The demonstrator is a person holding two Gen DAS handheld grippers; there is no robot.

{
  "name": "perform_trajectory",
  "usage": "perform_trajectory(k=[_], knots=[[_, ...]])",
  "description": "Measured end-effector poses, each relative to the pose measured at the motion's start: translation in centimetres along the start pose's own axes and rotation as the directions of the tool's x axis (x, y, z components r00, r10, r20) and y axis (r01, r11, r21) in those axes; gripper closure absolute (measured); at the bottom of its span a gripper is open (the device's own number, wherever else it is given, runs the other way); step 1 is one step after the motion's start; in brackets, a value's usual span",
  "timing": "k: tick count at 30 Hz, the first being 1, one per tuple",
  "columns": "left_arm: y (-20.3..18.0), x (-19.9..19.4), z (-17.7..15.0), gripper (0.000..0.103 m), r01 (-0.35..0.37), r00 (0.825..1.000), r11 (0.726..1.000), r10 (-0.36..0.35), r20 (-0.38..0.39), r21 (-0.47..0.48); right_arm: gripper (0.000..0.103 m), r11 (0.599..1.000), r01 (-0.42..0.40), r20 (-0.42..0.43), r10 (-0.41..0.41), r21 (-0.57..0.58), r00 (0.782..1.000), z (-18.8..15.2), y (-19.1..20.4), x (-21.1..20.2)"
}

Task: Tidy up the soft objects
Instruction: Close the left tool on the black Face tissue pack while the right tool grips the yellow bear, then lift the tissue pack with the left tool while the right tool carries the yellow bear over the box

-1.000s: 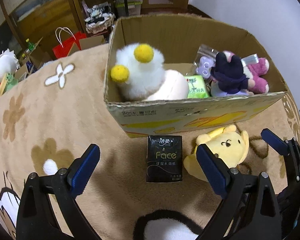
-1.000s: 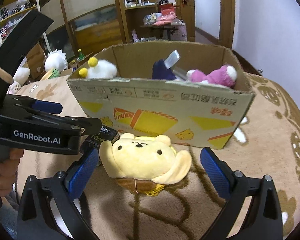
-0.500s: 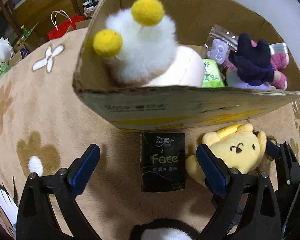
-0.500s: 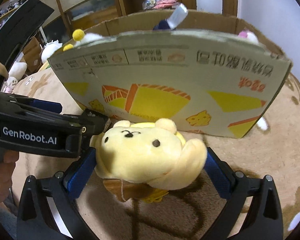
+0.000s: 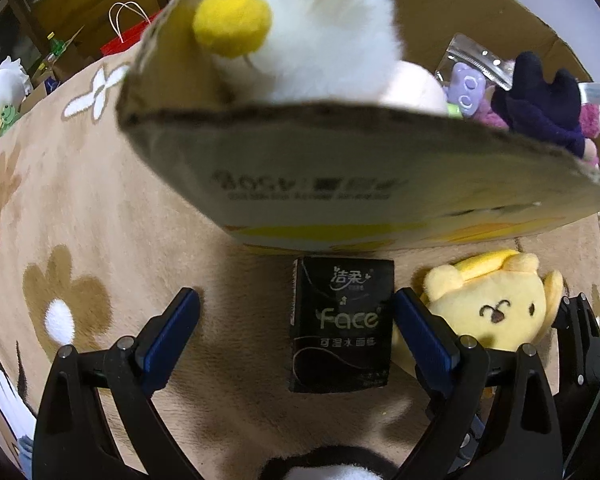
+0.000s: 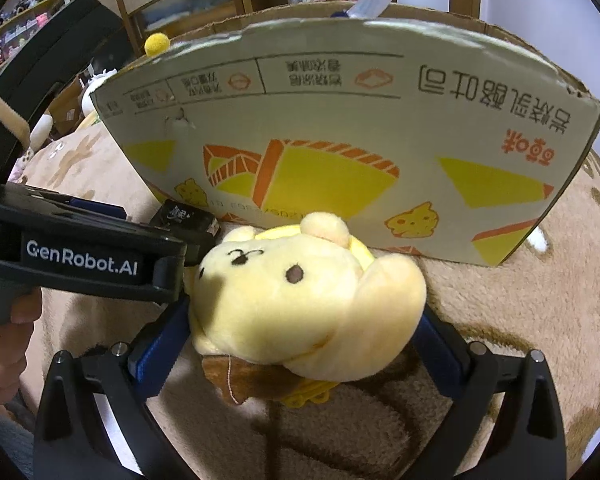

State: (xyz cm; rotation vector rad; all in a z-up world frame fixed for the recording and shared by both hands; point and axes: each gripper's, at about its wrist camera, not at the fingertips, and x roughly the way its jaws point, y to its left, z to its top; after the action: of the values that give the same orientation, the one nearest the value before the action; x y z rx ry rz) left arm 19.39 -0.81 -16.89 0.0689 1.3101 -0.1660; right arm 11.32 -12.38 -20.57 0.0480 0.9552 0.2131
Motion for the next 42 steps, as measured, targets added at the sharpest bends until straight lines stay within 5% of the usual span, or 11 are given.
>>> perform_trajectory(k=[15, 25, 32, 42], knots=[[-0.4, 1.8, -0.2, 0.019, -0.02, 1.0, 1.0, 0.02, -0.002, -0.008, 0.0, 0.998, 0.06, -0.008, -0.06, -0.026, 0.998, -0.6, 2.5, 0.7], [-0.9, 1.6, -1.3, 0.057, -0.019, 1.0, 1.0, 0.019, 0.0, 0.006, 0.01, 0.999, 0.043, -0.02, -0.043, -0.014, 0.999, -1.4, 3.2, 0.0], [-0.3, 1.0, -2.2, 0.058, -0.026, 0.999, 1.0, 0.026, 0.02, -0.004, 0.03, 1.0, -0.008, -0.008, 0.008, -0.014, 1.0, -1.2, 3.8, -0.1], [-0.2, -1.2, -3.4, 0.058, -0.029, 0.997, 0.999, 0.031, 0.076, -0.035, 0.036, 1.0, -0.013, 0.025, 0.013, 0.007, 1.0, -1.5, 3.9, -2.0]])
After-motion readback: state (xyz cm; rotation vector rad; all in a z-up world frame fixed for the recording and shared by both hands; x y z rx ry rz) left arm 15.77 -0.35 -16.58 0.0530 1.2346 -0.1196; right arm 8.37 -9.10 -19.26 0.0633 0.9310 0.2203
